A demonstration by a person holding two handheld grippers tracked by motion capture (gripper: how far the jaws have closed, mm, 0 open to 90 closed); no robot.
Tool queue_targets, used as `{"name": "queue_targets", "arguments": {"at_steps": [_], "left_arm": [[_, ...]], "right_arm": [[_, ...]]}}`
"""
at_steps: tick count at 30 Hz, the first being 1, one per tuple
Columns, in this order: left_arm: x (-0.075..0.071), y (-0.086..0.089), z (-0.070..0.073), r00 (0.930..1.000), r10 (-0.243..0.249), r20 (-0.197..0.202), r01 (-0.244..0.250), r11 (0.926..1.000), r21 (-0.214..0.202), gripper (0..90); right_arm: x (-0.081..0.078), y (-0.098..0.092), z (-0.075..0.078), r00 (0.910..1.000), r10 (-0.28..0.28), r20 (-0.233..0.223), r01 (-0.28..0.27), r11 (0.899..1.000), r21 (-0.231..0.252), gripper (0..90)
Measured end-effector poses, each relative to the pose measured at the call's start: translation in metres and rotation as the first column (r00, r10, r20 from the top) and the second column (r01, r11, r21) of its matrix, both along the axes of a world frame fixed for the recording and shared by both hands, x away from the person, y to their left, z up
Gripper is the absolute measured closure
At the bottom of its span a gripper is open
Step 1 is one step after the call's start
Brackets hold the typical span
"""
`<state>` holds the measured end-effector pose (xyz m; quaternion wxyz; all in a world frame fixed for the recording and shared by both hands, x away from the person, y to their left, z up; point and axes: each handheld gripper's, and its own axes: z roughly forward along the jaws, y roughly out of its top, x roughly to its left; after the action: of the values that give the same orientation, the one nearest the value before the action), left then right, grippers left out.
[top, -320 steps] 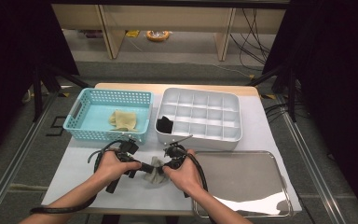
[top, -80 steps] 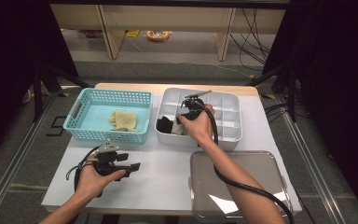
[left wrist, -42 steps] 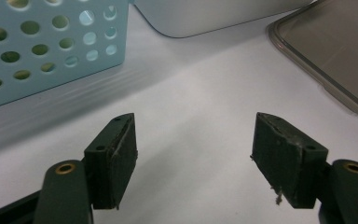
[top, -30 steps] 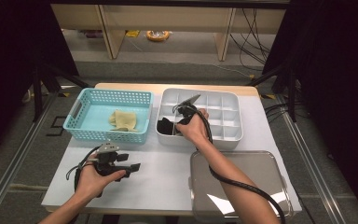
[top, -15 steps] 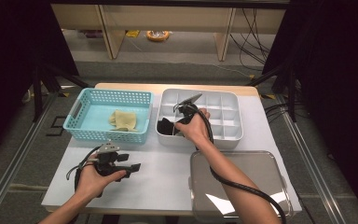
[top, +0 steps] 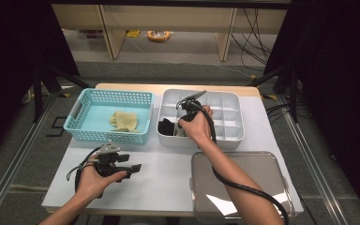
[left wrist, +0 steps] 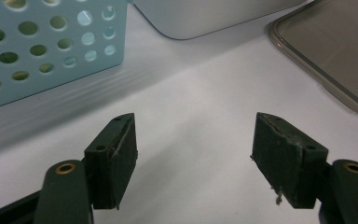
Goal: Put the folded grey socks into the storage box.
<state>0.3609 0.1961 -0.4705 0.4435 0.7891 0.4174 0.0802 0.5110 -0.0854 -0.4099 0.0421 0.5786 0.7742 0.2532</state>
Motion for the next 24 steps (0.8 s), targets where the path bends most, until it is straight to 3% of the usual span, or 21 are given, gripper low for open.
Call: {"name": "queue_targets", "arguments": {"at_steps": [3, 4, 5, 6, 7, 8, 10, 11, 12, 16, 17, 18, 22, 24], "left_arm": [[0.0, 0.0, 0.0, 1.0, 0.009, 0.004, -0.009, 1.0, 0.001, 30.3], [0.0, 0.0, 0.0, 1.0, 0.009, 0.004, -0.009, 1.0, 0.0, 30.4], [0.0, 0.001, 0.0, 1.0, 0.009, 0.004, -0.009, 1.0, 0.001, 30.3], [0.0, 0.0, 0.0, 1.0, 0.009, 0.004, -0.009, 1.0, 0.0, 30.4], [0.0, 0.0, 0.0, 1.0, 0.008, 0.004, -0.008, 1.0, 0.001, 30.4], [0.0, 0.0, 0.0, 1.0, 0.008, 0.004, -0.008, 1.0, 0.001, 30.4], [0.0, 0.001, 0.0, 1.0, 0.008, 0.005, -0.008, 1.0, 0.001, 30.4], [0.0, 0.001, 0.0, 0.9999, 0.008, 0.006, -0.008, 1.0, 0.001, 30.4], [0.0, 0.001, 0.0, 0.9999, 0.009, 0.007, -0.009, 1.0, 0.002, 30.4], [0.0, 0.001, 0.001, 1.0, 0.004, 0.007, -0.004, 1.0, 0.0, 30.4], [0.0, 0.002, 0.001, 0.9999, 0.002, 0.012, -0.002, 0.9999, 0.015, 30.4], [0.0, 0.001, 0.001, 0.9999, 0.009, 0.012, -0.009, 0.9999, -0.005, 30.4], [0.001, 0.003, 0.003, 0.9998, 0.014, 0.012, -0.014, 0.9998, -0.01, 30.5], [0.001, 0.004, 0.004, 0.9997, 0.018, 0.019, -0.018, 0.9998, -0.008, 30.5]], "right_arm": [[0.002, 0.0, -0.003, 1.0, 0.004, -0.003, -0.004, 1.0, -0.018, 80.6], [0.003, -0.001, -0.006, 0.999, 0.038, 0.024, -0.037, 0.999, -0.023, 81.8], [0.003, -0.001, -0.007, 0.9993, 0.034, 0.015, -0.034, 0.999, -0.029, 82.8], [0.002, 0.001, -0.006, 0.9996, 0.013, -0.024, -0.013, 1.0, -0.014, 83.4], [0.004, -0.002, -0.009, 0.9991, 0.04, 0.01, -0.04, 0.999, -0.033, 83.7], [0.003, -0.001, -0.01, 0.999, 0.043, 0.016, -0.042, 0.998, -0.038, 84.0], [0.002, 0.0, -0.011, 0.9996, 0.024, -0.017, -0.025, 0.999, -0.045, 84.3], [0.003, -0.001, -0.013, 0.9995, 0.03, -0.006, -0.03, 0.998, -0.053, 84.5], [0.002, 0.0, -0.012, 0.9993, 0.016, -0.035, -0.017, 0.999, -0.047, 84.6], [0.003, 0.002, -0.016, 0.9989, 0.031, -0.035, -0.033, 0.997, -0.065, 84.7], [0.003, 0.002, -0.018, 0.9994, 0.031, -0.017, -0.032, 0.996, -0.089, 84.4], [0.004, 0.002, -0.018, 0.9993, 0.031, -0.018, -0.033, 0.995, -0.096, 83.8], [0.0, 0.001, -0.011, 0.9999, 0.008, -0.007, -0.008, 0.999, -0.047, 77.2], [-0.003, -0.002, -0.007, 0.9996, 0.011, 0.028, -0.01, 0.999, -0.034, 72.8]]}}
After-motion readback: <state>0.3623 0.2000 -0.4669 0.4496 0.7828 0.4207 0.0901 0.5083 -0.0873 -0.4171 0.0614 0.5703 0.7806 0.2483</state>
